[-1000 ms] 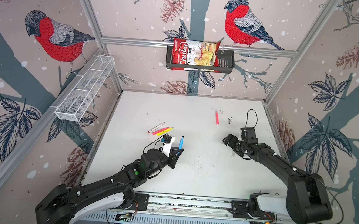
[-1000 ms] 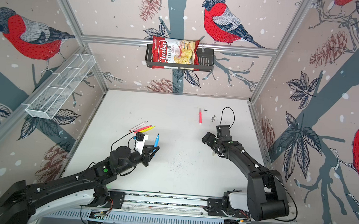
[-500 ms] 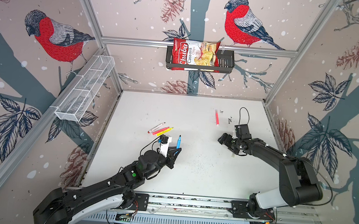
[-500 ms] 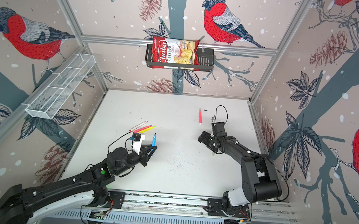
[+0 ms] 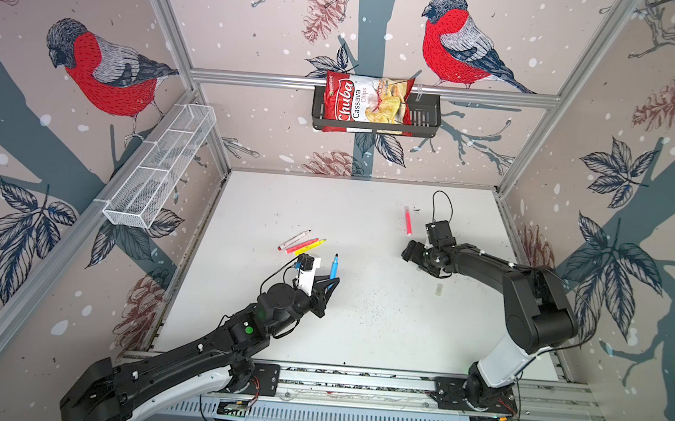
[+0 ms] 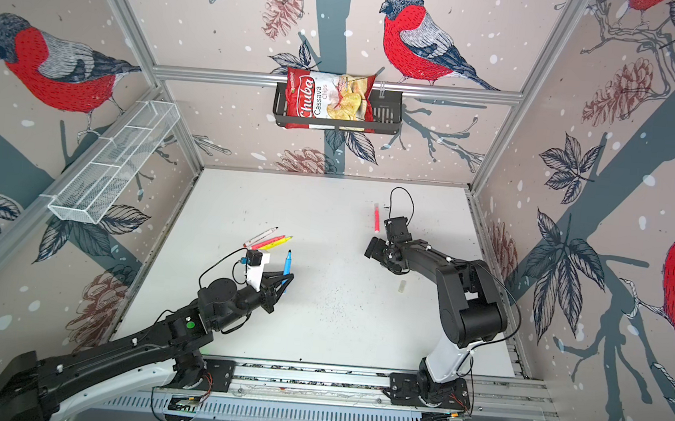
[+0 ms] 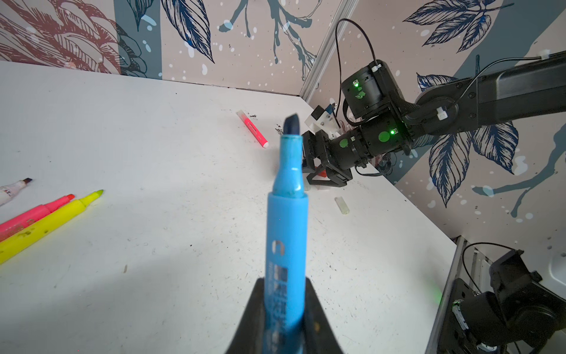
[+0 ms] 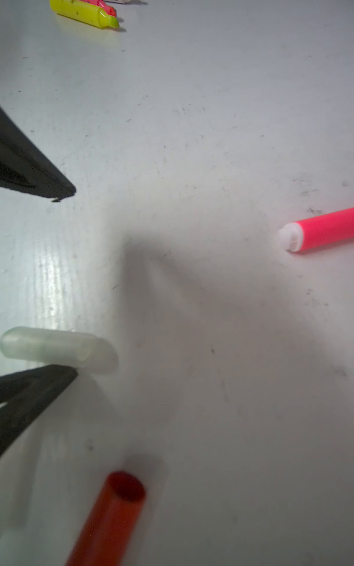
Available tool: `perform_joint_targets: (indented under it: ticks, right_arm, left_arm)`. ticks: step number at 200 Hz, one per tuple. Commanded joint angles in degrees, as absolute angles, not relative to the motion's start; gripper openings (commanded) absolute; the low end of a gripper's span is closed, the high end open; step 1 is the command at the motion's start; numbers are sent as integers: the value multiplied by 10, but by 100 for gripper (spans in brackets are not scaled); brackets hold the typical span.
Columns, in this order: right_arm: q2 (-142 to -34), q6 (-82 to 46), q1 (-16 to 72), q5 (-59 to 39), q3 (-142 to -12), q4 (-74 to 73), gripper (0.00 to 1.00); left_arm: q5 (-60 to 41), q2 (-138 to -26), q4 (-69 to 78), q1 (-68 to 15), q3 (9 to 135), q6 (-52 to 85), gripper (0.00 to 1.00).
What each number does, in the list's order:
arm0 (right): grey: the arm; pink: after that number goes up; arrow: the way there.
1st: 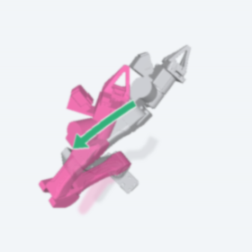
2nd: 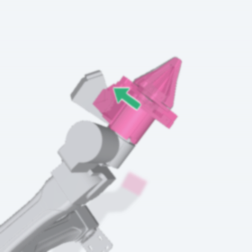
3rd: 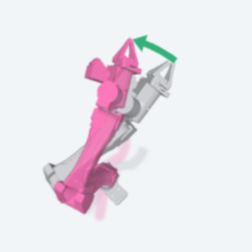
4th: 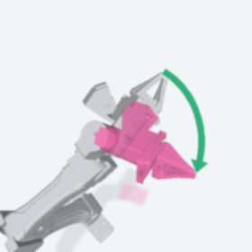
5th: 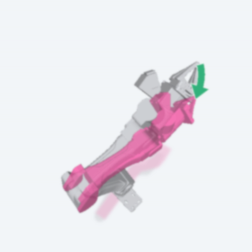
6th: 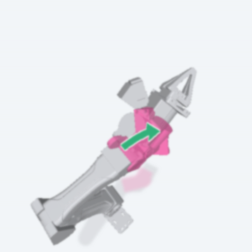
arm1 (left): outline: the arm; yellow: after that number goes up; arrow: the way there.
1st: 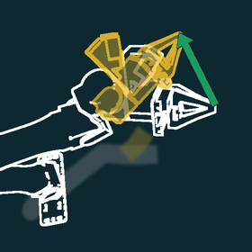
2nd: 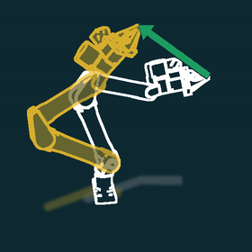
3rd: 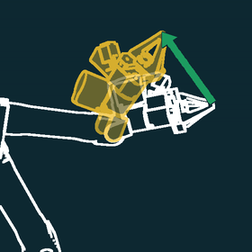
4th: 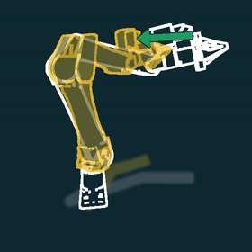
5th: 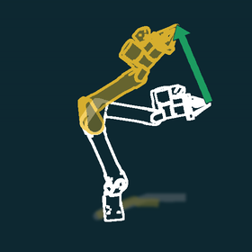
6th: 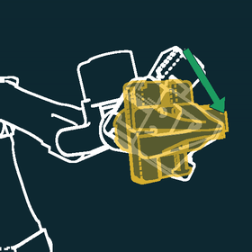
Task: Insert the pens into the pen caps
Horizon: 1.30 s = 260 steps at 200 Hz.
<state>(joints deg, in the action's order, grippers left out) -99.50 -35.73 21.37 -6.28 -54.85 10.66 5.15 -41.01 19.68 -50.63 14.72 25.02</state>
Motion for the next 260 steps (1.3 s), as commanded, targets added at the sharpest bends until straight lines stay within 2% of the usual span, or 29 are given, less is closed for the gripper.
perform_joint_targets:
  ticks: [1, 64, 172, 260]
  right_arm:
    - [-1017, -347, 228, -64, -563, 132, 86]
    - [-1042, -343, 263, -66, -579, 135, 85]
    - [-1003, -333, 250, -24, -548, 148, 85]
    - [-965, -348, 267, -27, -507, 140, 85]
  left_arm:
    - [61, -409, 202, -505, 148, 243, 2]
    - [66, -409, 198, -505, 150, 241, 2]
    - [61, -414, 202, -505, 154, 241, 2]
    - [56, -434, 213, -505, 164, 236, 2]
